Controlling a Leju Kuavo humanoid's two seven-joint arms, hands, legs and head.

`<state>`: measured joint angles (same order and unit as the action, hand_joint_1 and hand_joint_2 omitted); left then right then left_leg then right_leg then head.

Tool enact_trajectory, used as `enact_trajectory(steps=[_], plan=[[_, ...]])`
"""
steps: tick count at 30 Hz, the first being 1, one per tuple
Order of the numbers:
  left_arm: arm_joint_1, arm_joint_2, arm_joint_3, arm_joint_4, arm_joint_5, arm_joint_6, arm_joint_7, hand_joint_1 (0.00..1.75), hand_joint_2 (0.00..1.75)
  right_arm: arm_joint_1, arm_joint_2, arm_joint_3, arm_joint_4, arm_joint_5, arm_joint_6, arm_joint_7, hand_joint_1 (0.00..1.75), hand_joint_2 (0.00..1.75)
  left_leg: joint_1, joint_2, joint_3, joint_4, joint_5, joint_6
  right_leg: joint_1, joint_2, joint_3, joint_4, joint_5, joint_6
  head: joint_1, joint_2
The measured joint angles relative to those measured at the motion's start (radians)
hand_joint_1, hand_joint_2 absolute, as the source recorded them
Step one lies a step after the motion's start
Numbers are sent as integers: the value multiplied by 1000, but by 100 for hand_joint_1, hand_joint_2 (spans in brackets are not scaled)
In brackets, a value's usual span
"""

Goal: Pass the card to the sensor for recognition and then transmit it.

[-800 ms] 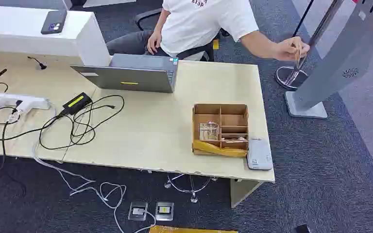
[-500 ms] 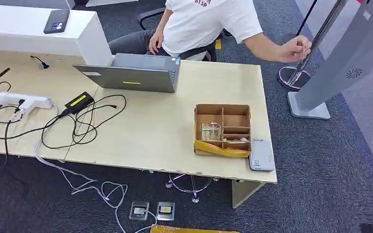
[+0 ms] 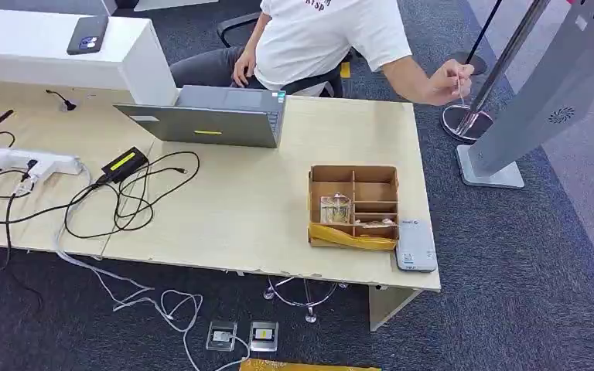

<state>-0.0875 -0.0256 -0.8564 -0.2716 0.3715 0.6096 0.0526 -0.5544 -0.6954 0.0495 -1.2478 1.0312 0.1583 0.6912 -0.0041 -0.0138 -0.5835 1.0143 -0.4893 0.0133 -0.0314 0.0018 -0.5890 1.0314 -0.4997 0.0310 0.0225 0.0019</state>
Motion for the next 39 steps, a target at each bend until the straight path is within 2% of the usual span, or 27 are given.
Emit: enact_trajectory(steps=[5,6,10,12,15,16,20,27,36,37,38,39], plan=[[0,0,-26,-4,12,4,-1,0,0,-148,-2,160,-18,-61,-43,0,0,175,0,0,-1,0,0,0,0,0,0,0,0,0,0,0],[-1,0,-39,-5,17,6,-1,0,0,-203,1,226,-18,-77,-62,0,0,175,0,0,-1,0,0,0,0,0,0,0,0,0,0,0],[-2,1,-65,-11,18,10,-2,0,0,-302,13,377,-17,-122,-112,-4,0,175,1,-1,-1,0,0,0,1,-1,0,0,0,0,1,0],[-2,2,-87,-13,25,12,-2,0,0,-360,32,481,-14,-149,-155,-17,0,175,1,-1,-1,0,1,0,1,-1,0,0,0,0,0,0],[-5,3,-103,-18,36,19,-2,0,0,-404,61,580,-7,-171,-202,-37,0,175,2,-2,-1,0,1,0,2,-1,0,0,-1,0,0,0],[-6,5,-116,-19,42,22,-2,0,0,-427,85,633,6,-182,-235,-52,0,175,2,-2,-1,0,1,0,2,-1,0,0,-1,0,0,0],[-8,6,-141,-19,49,30,-2,0,0,-458,142,752,44,-192,-289,-77,0,175,3,-2,-1,0,1,-1,3,-1,0,0,-1,-1,0,0],[-10,11,-181,-19,56,29,-2,0,0,-461,205,854,99,-208,-339,-107,0,175,3,-2,-1,0,1,-1,3,-1,0,-1,-1,-1,1,0],[-10,25,-206,-22,66,28,-2,0,0,-462,238,909,153,-224,-361,-120,0,175,3,-2,-1,0,0,-1,3,-1,0,-1,-1,-1,1,0],[-10,26,-206,-25,67,28,-2,0,0,-464,241,913,159,-224,-361,-120,23,175,3,-2,-1,0,0,-1,3,-1,0,-1,-1,-1,1,0],[-10,27,-208,-26,67,28,-2,0,0,-465,243,917,166,-224,-362,-121,162,175,3,-2,-1,0,0,-1,3,-1,0,-1,-1,-1,0,0],[-10,28,-209,-27,67,28,-2,0,0,-465,245,920,169,-225,-362,-123,175,175,3,-2,-1,0,0,-1,3,-1,0,-1,-1,-1,1,0]])
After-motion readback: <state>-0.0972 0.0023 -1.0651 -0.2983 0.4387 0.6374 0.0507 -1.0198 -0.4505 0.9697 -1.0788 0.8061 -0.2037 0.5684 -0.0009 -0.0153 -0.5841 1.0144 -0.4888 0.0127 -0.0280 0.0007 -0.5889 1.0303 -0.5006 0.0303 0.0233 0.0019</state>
